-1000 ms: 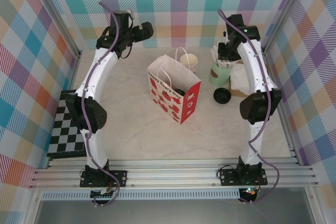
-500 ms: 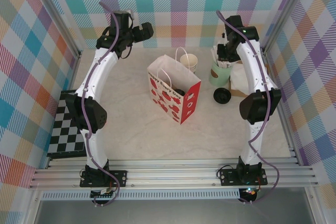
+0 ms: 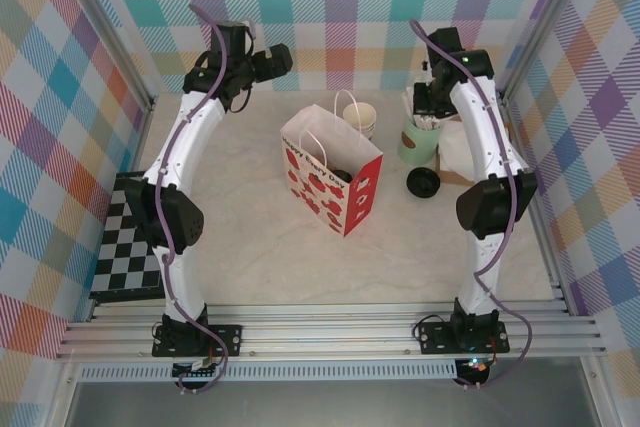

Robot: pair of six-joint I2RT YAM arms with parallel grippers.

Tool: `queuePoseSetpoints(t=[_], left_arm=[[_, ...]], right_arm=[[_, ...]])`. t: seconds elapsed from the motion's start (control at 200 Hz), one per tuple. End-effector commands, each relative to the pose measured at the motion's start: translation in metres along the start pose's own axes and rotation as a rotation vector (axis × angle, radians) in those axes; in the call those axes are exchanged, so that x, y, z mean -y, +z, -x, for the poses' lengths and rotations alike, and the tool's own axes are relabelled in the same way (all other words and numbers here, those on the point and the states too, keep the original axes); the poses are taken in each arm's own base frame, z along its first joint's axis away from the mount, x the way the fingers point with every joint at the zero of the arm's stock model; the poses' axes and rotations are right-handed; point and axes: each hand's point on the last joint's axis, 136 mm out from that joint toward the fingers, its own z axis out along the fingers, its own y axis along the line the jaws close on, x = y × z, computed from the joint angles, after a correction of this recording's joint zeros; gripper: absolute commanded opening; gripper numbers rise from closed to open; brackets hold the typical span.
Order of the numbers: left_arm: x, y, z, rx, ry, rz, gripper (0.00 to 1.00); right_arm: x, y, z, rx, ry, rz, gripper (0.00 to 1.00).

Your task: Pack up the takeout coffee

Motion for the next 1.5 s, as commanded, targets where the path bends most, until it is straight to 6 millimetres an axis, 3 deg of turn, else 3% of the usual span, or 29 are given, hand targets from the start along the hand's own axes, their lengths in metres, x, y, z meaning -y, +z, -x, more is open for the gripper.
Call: queuePoseSetpoints(t=[0.0, 0.17, 0.325, 0.575, 0.66, 0.76, 0.93, 1.035, 1.12, 1.185, 1.295, 1.495], left_arm=[[0.007, -0.009, 0.007, 0.004, 0.016, -0.036, 1.00], [0.011, -0.017, 0.002, -0.014, 0.006, -0.057, 1.00], [0.010, -0.017, -0.007, -0.045, -0.021, -0.062, 1.00], [0.009, -0.027, -0.011, -0.060, -0.031, -0.055, 1.00], [0.009, -0.032, -0.013, -0.064, -0.031, -0.055, 1.00], [0.013, -0.038, -0.019, -0.095, -0.015, -0.082, 1.00], [0.013, -0.051, -0.032, -0.157, 0.008, -0.083, 1.00], [0.012, -0.059, -0.038, -0.167, 0.008, -0.086, 1.00], [0.011, -0.063, -0.041, -0.168, 0.003, -0.084, 1.00], [0.010, -0.067, -0.042, -0.164, -0.002, -0.081, 1.00], [0.008, -0.070, -0.046, -0.168, -0.008, -0.072, 1.00], [0.005, -0.073, -0.056, -0.169, -0.032, -0.065, 1.00]], right_arm=[[0.007, -0.062, 0.014, 0.135, -0.020, -0.030, 0.00], [0.002, -0.135, 0.012, 0.269, 0.004, 0.022, 0.00], [-0.018, -0.200, 0.000, 0.411, -0.029, 0.161, 0.00], [-0.049, -0.305, -0.040, 0.617, -0.150, 0.484, 0.00], [-0.062, -0.331, -0.057, 0.637, -0.201, 0.606, 0.00], [-0.080, -0.347, -0.071, 0.601, -0.230, 0.755, 0.00], [-0.108, -0.380, -0.073, 0.603, -0.274, 0.988, 0.00], [-0.119, -0.387, -0.074, 0.589, -0.300, 1.066, 0.00], [-0.131, -0.377, -0.076, 0.536, -0.318, 1.098, 0.00], [-0.141, -0.355, -0.080, 0.469, -0.335, 1.091, 0.00], [-0.147, -0.309, -0.077, 0.430, -0.354, 0.936, 0.00], [-0.171, -0.258, -0.078, 0.342, -0.361, 0.943, 0.00]])
